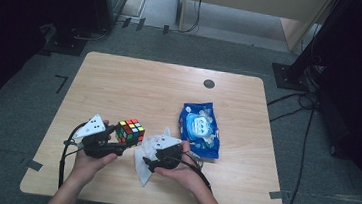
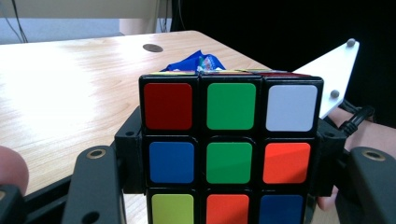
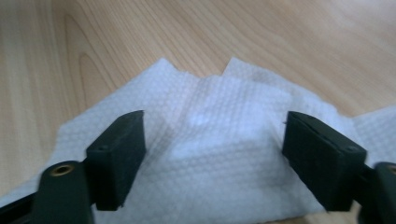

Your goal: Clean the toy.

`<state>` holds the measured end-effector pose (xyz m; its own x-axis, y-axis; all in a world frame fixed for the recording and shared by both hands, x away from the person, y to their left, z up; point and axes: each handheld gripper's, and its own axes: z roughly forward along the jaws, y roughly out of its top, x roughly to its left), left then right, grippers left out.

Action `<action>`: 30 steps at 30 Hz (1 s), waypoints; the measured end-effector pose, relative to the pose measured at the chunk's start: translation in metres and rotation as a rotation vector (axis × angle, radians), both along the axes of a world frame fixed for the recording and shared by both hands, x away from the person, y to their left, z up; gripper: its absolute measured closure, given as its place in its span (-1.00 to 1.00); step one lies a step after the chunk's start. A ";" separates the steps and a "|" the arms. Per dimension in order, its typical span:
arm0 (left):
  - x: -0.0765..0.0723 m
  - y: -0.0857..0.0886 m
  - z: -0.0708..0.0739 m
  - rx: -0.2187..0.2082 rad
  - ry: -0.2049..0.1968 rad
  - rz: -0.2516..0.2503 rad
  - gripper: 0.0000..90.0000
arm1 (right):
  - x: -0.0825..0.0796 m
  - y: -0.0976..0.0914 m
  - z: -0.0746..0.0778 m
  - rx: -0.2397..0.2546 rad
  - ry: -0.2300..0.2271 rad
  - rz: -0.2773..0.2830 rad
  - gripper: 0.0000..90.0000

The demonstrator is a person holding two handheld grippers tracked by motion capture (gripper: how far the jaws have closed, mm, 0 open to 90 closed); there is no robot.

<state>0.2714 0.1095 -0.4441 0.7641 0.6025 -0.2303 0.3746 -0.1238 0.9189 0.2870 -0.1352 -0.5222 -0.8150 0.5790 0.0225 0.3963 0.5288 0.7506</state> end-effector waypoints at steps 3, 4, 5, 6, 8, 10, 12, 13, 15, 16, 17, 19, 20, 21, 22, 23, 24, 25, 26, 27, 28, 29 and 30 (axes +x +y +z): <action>-0.001 0.000 -0.001 0.003 0.004 0.004 -0.24 | 0.000 -0.003 0.000 0.012 -0.009 0.016 -0.18; -0.002 0.000 -0.002 0.005 0.004 0.005 -0.24 | -0.001 -0.005 0.000 0.015 -0.011 0.019 -0.01; -0.002 0.000 -0.002 0.010 0.001 0.005 -0.24 | -0.002 -0.007 0.001 0.023 -0.011 0.022 0.12; -0.002 0.001 -0.002 0.011 0.003 0.006 -0.24 | -0.003 -0.009 0.001 0.025 -0.012 0.018 0.17; -0.003 0.002 -0.003 0.014 0.004 0.011 -0.24 | -0.005 -0.010 0.001 0.025 -0.014 0.005 0.22; -0.005 0.004 -0.003 0.008 0.006 0.018 -0.24 | -0.007 -0.009 0.001 0.025 -0.024 -0.046 0.43; -0.005 0.004 -0.003 0.009 0.005 0.021 -0.24 | -0.007 -0.009 0.001 0.026 -0.024 -0.064 0.56; -0.005 0.005 -0.003 0.010 0.007 0.024 -0.24 | -0.007 -0.010 0.001 0.029 -0.021 -0.082 0.71; -0.006 0.005 -0.004 0.015 0.010 0.027 -0.24 | -0.006 -0.011 0.002 0.027 -0.009 -0.099 0.89; -0.006 0.005 -0.004 0.018 0.011 0.031 -0.24 | -0.006 -0.012 0.003 0.023 -0.005 -0.100 0.92; -0.006 0.005 -0.005 0.021 0.010 0.033 -0.24 | -0.007 -0.012 0.004 0.012 -0.011 -0.108 0.93; -0.006 0.005 -0.005 0.018 0.010 0.035 -0.24 | -0.012 -0.016 0.012 0.030 -0.046 -0.112 0.94; -0.006 0.004 -0.005 0.017 0.011 0.036 -0.24 | -0.012 -0.016 0.012 0.030 -0.046 -0.112 0.94; -0.006 0.004 -0.005 0.018 0.011 0.037 -0.24 | -0.013 -0.018 0.018 0.055 -0.055 -0.114 0.94; -0.006 0.004 -0.006 0.023 0.009 0.036 -0.24 | -0.015 -0.020 0.024 0.088 -0.063 -0.122 0.94; -0.007 0.004 -0.006 0.026 0.007 0.037 -0.24 | -0.016 -0.023 0.032 0.119 -0.075 -0.126 0.94; -0.007 0.003 -0.007 0.027 0.007 0.042 -0.24 | -0.020 -0.027 0.047 0.169 -0.110 -0.139 0.94; -0.007 0.003 -0.007 0.027 0.007 0.042 -0.24 | -0.020 -0.027 0.047 0.169 -0.110 -0.139 0.94; -0.007 0.003 -0.007 0.030 0.005 0.044 -0.24 | -0.022 -0.030 0.054 0.192 -0.131 -0.144 0.94; -0.008 0.002 -0.007 0.032 -0.001 0.049 -0.24 | -0.026 -0.034 0.069 0.235 -0.171 -0.153 0.94; -0.008 0.001 -0.008 0.034 0.000 0.049 -0.24 | -0.026 -0.034 0.069 0.235 -0.171 -0.153 0.94; -0.009 0.000 -0.009 0.037 -0.002 0.048 -0.24 | -0.028 -0.036 0.077 0.256 -0.186 -0.156 0.94; -0.009 -0.002 -0.009 0.045 -0.004 0.043 -0.24 | -0.030 -0.038 0.084 0.277 -0.204 -0.156 0.94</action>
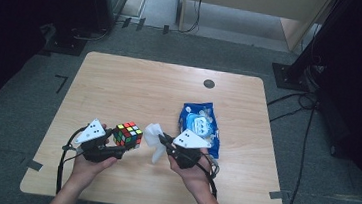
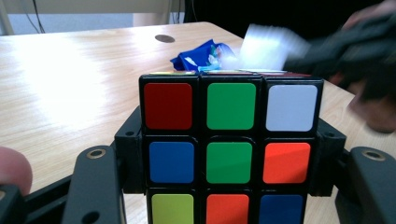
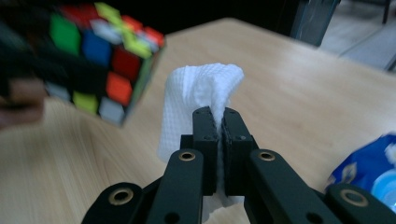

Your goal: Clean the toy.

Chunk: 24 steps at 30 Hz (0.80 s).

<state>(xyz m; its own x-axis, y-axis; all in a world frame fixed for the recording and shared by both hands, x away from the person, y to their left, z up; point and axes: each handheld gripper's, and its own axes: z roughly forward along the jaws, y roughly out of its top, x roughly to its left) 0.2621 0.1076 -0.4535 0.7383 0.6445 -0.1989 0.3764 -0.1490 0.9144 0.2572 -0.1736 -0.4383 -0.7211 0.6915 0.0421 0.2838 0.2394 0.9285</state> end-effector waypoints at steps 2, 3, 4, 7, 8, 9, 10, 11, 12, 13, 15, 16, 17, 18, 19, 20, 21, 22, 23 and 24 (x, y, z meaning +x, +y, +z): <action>-0.002 -0.005 -0.001 0.024 -0.014 -0.007 -0.24 | -0.008 -0.003 0.021 0.058 -0.037 0.022 0.94; -0.003 -0.008 -0.002 0.034 -0.023 -0.007 -0.24 | -0.008 -0.003 0.021 0.058 -0.037 0.022 0.94; -0.005 -0.012 -0.003 0.043 -0.033 -0.010 -0.24 | -0.012 -0.003 0.027 0.076 -0.054 0.032 0.94; -0.010 -0.023 -0.005 0.083 -0.064 -0.031 -0.24 | -0.023 0.000 0.043 0.110 -0.092 0.071 0.94; -0.012 -0.027 -0.006 0.096 -0.075 -0.039 -0.24 | -0.025 0.001 0.046 0.117 -0.097 0.083 0.94; -0.014 -0.030 -0.007 0.109 -0.088 -0.047 -0.24 | -0.029 0.002 0.049 0.126 -0.105 0.102 0.93; -0.016 -0.034 -0.007 0.114 -0.096 -0.057 -0.24 | -0.031 0.005 0.051 0.130 -0.110 0.120 0.93; -0.018 -0.037 -0.007 0.123 -0.105 -0.067 -0.24 | -0.033 0.007 0.053 0.128 -0.108 0.136 0.93; -0.020 -0.040 -0.007 0.128 -0.113 -0.073 -0.24 | -0.034 0.010 0.052 0.126 -0.106 0.144 0.93; -0.021 -0.042 -0.006 0.131 -0.120 -0.077 -0.24 | -0.034 0.012 0.051 0.119 -0.101 0.152 0.93; -0.024 -0.044 -0.004 0.122 -0.128 -0.085 -0.24 | -0.034 0.018 0.046 0.111 -0.081 0.168 0.92; -0.025 -0.045 -0.003 0.117 -0.133 -0.088 -0.24 | -0.034 0.020 0.043 0.105 -0.072 0.170 0.92; -0.026 -0.045 -0.002 0.112 -0.140 -0.086 -0.24 | -0.033 0.023 0.039 0.096 -0.066 0.175 0.92; -0.026 -0.045 -0.001 0.106 -0.146 -0.086 -0.24 | -0.032 0.025 0.036 0.085 -0.061 0.175 0.92; -0.027 -0.045 0.000 0.099 -0.149 -0.088 -0.24 | -0.030 0.027 0.030 0.080 -0.041 0.168 0.92; -0.027 -0.045 0.001 0.102 -0.152 -0.091 -0.24 | -0.030 0.027 0.030 0.080 -0.041 0.168 0.92; -0.028 -0.045 0.001 0.111 -0.158 -0.089 -0.24 | -0.029 0.027 0.028 0.085 -0.037 0.164 0.91; -0.030 -0.046 0.002 0.114 -0.173 -0.095 -0.24 | -0.026 0.025 0.026 0.072 -0.036 0.138 0.91; -0.031 -0.046 0.003 0.116 -0.183 -0.096 -0.24 | -0.025 0.024 0.025 0.071 -0.036 0.123 0.91; -0.032 -0.047 0.003 0.120 -0.190 -0.096 -0.24 | -0.023 0.021 0.023 0.073 -0.042 0.108 0.91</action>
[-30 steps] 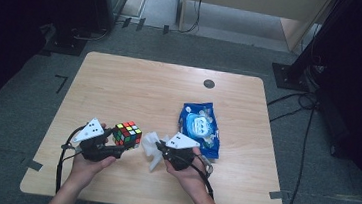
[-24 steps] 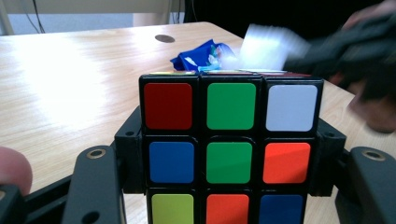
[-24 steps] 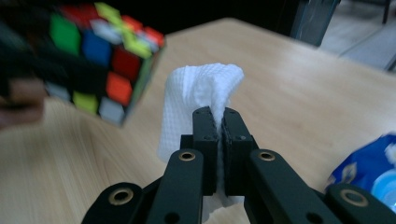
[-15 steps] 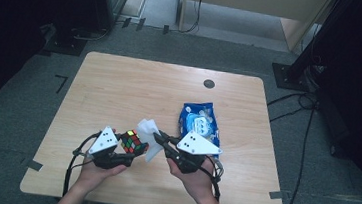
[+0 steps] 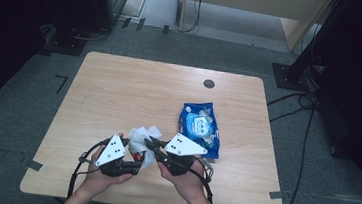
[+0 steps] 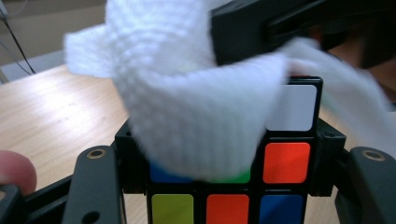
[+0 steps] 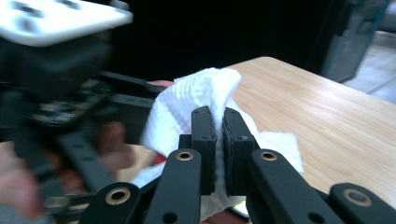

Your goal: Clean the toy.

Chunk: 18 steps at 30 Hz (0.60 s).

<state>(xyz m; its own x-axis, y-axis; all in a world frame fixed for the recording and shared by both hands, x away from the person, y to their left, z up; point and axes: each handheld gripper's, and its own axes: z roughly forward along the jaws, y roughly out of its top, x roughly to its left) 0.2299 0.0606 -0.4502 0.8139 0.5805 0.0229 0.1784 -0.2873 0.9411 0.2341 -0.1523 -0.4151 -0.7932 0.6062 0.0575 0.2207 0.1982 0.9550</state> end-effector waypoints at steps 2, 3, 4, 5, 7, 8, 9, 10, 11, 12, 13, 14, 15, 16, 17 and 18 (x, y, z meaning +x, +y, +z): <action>-0.001 0.000 0.001 0.000 -0.002 0.000 -0.24 | 0.002 -0.002 -0.002 -0.010 -0.002 -0.022 0.91; -0.001 0.000 0.001 0.000 -0.002 -0.001 -0.24 | 0.005 -0.006 -0.004 -0.023 -0.003 -0.046 0.91; -0.001 0.000 0.001 -0.002 -0.004 0.000 -0.24 | 0.007 -0.008 -0.006 -0.026 0.001 -0.059 0.91; 0.001 0.003 0.002 -0.029 -0.003 -0.003 -0.24 | 0.013 -0.013 -0.010 -0.049 0.015 -0.097 0.91; 0.004 0.007 0.004 -0.058 0.004 -0.004 -0.24 | 0.020 -0.018 -0.018 -0.088 0.034 -0.128 0.91; 0.004 0.007 0.004 -0.058 0.004 -0.004 -0.24 | 0.020 -0.018 -0.018 -0.088 0.034 -0.128 0.91; 0.006 0.009 0.004 -0.042 0.002 0.010 -0.24 | 0.024 -0.024 -0.024 -0.079 0.056 -0.151 0.91; 0.007 0.010 0.003 -0.035 0.003 0.017 -0.24 | 0.024 -0.026 -0.024 -0.075 0.057 -0.159 0.91; 0.008 0.010 0.001 -0.031 0.008 0.022 -0.24 | 0.023 -0.029 -0.021 -0.061 0.053 -0.164 0.91; 0.009 0.010 0.000 -0.028 0.012 0.024 -0.24 | 0.022 -0.031 -0.017 -0.045 0.044 -0.163 0.92; 0.010 0.009 -0.001 -0.026 0.017 0.026 -0.24 | 0.019 -0.033 -0.011 -0.025 0.035 -0.156 0.92; 0.011 0.008 -0.002 -0.021 0.021 0.027 -0.24 | 0.015 -0.033 -0.005 -0.007 0.022 -0.139 0.91; 0.012 0.006 -0.003 -0.015 0.024 0.027 -0.24 | 0.010 -0.033 0.002 0.015 0.008 -0.118 0.91; 0.012 0.003 -0.004 -0.006 0.024 0.026 -0.24 | 0.004 -0.032 0.009 0.033 -0.007 -0.090 0.91; 0.012 0.003 -0.004 -0.006 0.024 0.026 -0.24 | -0.001 -0.029 0.014 0.048 -0.020 -0.059 0.91; 0.013 -0.003 -0.007 0.012 0.032 0.022 -0.24 | -0.007 -0.026 0.018 0.061 -0.028 -0.026 0.91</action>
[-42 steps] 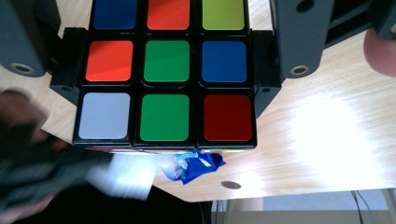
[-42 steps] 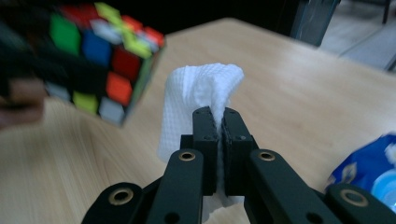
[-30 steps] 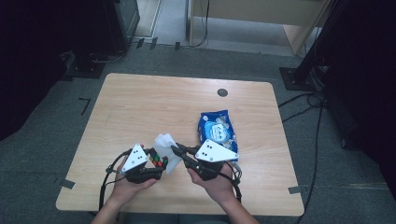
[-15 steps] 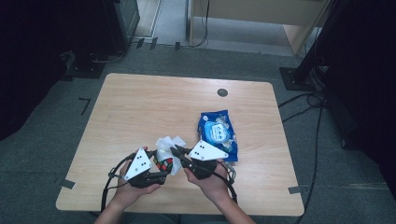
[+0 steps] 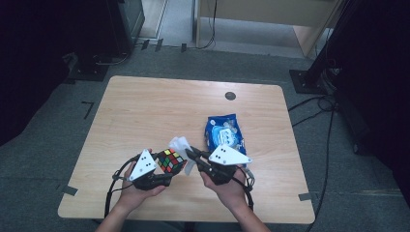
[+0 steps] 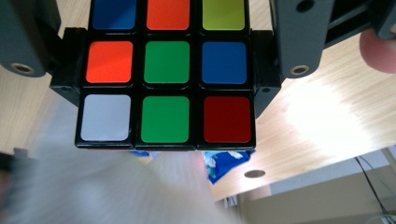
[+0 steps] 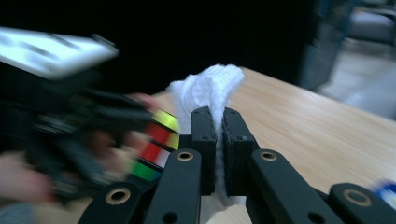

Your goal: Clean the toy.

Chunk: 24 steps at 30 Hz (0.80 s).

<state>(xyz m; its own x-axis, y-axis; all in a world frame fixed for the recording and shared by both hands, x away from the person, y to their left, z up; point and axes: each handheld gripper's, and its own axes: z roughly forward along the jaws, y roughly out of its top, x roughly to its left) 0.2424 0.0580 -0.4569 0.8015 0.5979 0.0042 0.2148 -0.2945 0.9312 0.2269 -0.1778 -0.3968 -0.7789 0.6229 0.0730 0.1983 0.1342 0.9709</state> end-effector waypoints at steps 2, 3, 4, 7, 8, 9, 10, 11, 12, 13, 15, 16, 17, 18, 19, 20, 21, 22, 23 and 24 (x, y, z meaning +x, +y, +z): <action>-0.001 -0.006 -0.002 0.012 -0.004 -0.014 -0.24 | -0.009 0.009 0.003 -0.008 -0.017 0.039 0.90; -0.001 -0.006 -0.002 0.012 -0.004 -0.014 -0.24 | -0.011 0.013 0.002 -0.017 -0.015 0.053 0.90; -0.004 -0.010 -0.001 0.015 -0.014 -0.030 -0.24 | -0.012 0.016 -0.001 -0.024 -0.004 0.062 0.89; -0.008 -0.012 0.002 0.003 -0.034 -0.048 -0.24 | -0.005 0.018 -0.013 -0.021 0.044 0.050 0.89; -0.009 -0.013 0.002 0.010 -0.036 -0.044 -0.24 | -0.002 0.017 -0.017 -0.014 0.060 0.041 0.89; -0.009 -0.013 0.002 0.010 -0.036 -0.044 -0.24 | 0.000 0.014 -0.020 0.011 0.079 0.038 0.89; -0.009 -0.013 0.002 0.016 -0.035 -0.045 -0.24 | 0.000 0.014 -0.020 0.011 0.079 0.038 0.89; -0.008 -0.011 0.002 0.009 -0.033 -0.051 -0.24 | 0.005 0.011 -0.024 0.003 0.092 0.014 0.89; -0.008 -0.011 0.002 0.004 -0.030 -0.049 -0.24 | 0.006 0.010 -0.025 -0.010 0.086 0.001 0.89; -0.008 -0.011 0.002 0.004 -0.030 -0.049 -0.24 | 0.008 0.008 -0.027 -0.021 0.079 -0.010 0.89; -0.007 -0.010 0.002 0.007 -0.030 -0.043 -0.24 | 0.013 0.005 -0.030 -0.055 0.078 -0.041 0.89; -0.007 -0.009 0.002 0.009 -0.031 -0.041 -0.24 | 0.016 0.002 -0.033 -0.062 0.088 -0.058 0.89; -0.006 -0.008 0.003 -0.003 -0.031 -0.042 -0.24 | 0.019 -0.001 -0.036 -0.068 0.102 -0.078 0.89; -0.006 -0.006 0.004 -0.026 -0.030 -0.044 -0.24 | 0.023 -0.004 -0.039 -0.081 0.121 -0.097 0.89; -0.006 -0.003 0.006 -0.048 -0.029 -0.046 -0.24 | 0.027 -0.007 -0.043 -0.101 0.137 -0.120 0.90; -0.005 -0.001 0.008 -0.067 -0.026 -0.044 -0.24 | 0.030 -0.009 -0.048 -0.109 0.152 -0.132 0.90; -0.005 -0.001 0.008 -0.067 -0.026 -0.044 -0.24 | 0.033 -0.012 -0.053 -0.109 0.172 -0.142 0.90; -0.003 0.003 0.010 -0.068 -0.026 -0.033 -0.24 | 0.035 -0.013 -0.058 -0.115 0.190 -0.157 0.90; -0.002 0.005 0.010 -0.067 -0.022 -0.028 -0.24 | 0.037 -0.014 -0.061 -0.129 0.196 -0.166 0.90; -0.002 0.005 0.010 -0.067 -0.022 -0.028 -0.24 | 0.038 -0.015 -0.064 -0.132 0.205 -0.171 0.89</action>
